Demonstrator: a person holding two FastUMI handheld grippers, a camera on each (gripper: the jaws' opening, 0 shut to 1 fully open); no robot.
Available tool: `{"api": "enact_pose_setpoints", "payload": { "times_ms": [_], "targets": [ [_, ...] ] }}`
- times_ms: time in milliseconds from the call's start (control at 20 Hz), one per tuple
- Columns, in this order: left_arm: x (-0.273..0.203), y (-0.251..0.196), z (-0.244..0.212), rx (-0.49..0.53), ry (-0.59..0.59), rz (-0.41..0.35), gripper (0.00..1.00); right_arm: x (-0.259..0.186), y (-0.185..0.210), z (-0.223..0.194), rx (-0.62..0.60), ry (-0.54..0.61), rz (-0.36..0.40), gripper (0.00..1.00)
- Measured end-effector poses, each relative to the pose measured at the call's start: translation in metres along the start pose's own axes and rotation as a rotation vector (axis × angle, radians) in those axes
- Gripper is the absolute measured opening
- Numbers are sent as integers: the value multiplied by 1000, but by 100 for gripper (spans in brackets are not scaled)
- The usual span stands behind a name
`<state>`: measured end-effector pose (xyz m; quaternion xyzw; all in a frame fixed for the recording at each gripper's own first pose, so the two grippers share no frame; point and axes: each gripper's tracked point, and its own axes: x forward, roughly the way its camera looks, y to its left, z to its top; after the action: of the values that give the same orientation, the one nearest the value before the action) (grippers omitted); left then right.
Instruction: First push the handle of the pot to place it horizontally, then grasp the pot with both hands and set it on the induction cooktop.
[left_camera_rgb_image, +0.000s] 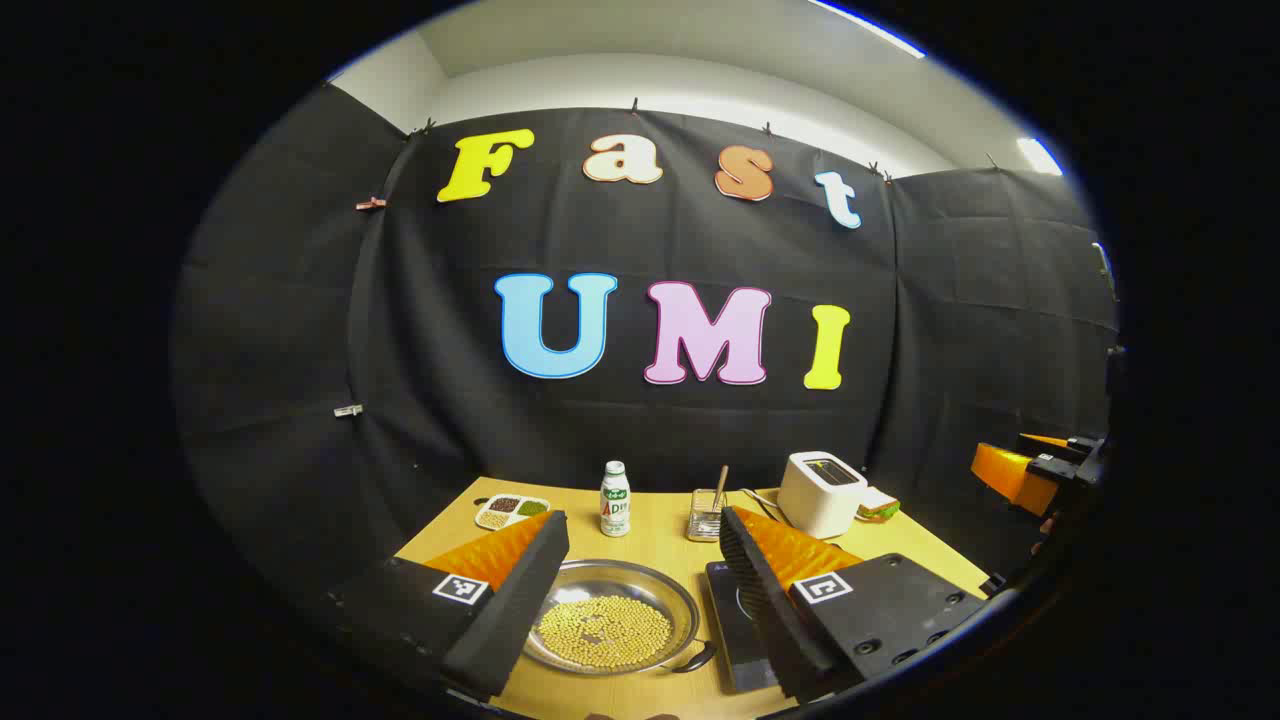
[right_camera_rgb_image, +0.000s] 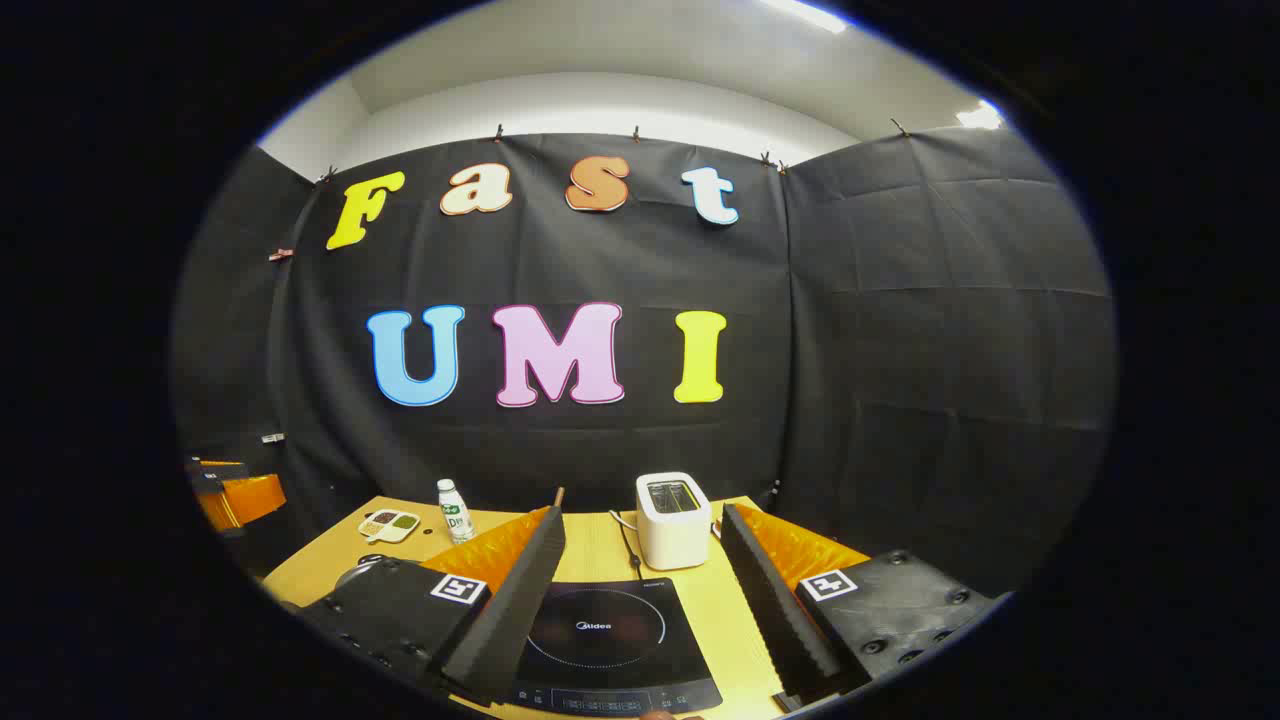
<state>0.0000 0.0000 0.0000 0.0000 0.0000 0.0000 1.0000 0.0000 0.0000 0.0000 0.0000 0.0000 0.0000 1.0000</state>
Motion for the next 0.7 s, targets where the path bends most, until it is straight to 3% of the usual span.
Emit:
{"api": "enact_pose_setpoints", "payload": {
  "times_ms": [700],
  "targets": [
    [6, 2, -26, -3, 55, -4, 95, 1, 7, -10, 17, 34, 23, 98]
  ]
}}
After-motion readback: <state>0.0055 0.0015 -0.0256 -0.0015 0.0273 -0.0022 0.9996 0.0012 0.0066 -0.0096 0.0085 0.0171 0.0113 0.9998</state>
